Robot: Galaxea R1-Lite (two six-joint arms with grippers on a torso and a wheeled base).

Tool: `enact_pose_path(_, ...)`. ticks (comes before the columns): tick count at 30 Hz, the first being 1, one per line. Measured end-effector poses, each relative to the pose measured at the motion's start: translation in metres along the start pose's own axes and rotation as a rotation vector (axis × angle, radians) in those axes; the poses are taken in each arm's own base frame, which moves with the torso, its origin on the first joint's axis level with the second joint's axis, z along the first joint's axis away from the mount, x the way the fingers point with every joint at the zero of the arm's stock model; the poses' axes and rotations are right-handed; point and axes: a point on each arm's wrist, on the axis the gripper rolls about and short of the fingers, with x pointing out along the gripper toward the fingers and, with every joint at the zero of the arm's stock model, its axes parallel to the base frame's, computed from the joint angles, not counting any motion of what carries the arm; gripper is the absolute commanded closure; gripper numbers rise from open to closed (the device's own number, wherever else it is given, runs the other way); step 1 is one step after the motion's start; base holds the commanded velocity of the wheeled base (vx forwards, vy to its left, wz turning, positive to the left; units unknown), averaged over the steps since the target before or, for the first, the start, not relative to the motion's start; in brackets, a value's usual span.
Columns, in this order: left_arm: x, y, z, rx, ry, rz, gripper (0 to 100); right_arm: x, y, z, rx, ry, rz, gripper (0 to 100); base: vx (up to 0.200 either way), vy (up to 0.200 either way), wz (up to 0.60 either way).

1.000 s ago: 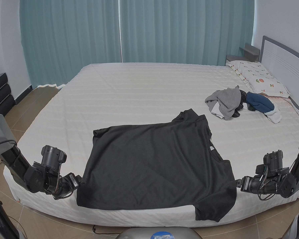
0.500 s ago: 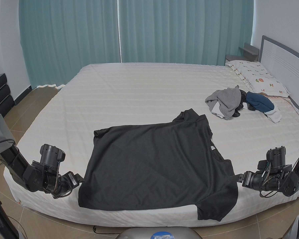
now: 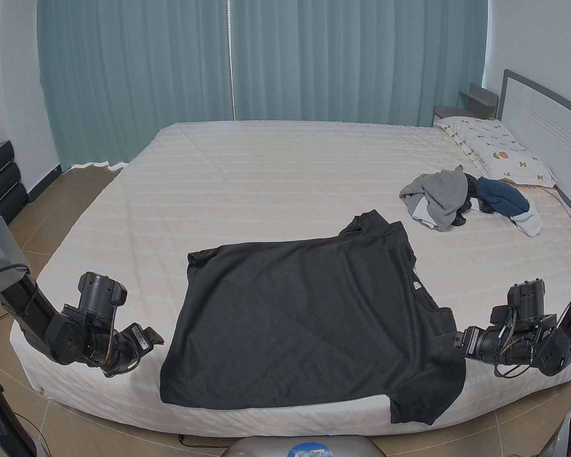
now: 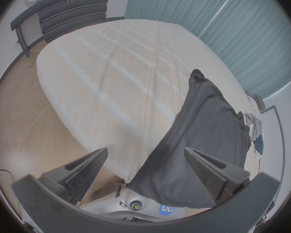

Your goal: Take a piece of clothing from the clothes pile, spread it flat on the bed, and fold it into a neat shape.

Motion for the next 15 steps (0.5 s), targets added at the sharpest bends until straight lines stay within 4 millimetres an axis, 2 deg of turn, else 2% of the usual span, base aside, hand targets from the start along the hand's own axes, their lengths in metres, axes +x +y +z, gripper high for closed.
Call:
enact_pose_path(3,0.000,-0.002,0.001,-0.005,-0.003,-0.009,0,0.000,0.001,0.000,-0.002,0.001,0.003,0,0.200,0.000,0.00)
enact_pose_path(11,-0.001,-0.009,0.002,-0.051,0.021,-0.065,0,0.000,0.001,-0.001,-0.002,0.005,0.003,0,0.000,0.000,0.00)
enact_pose_path(15,-0.002,-0.020,0.009,-0.079,0.008,-0.104,0,0.000,0.002,-0.002,-0.002,0.009,0.005,0,0.000,0.000,0.00)
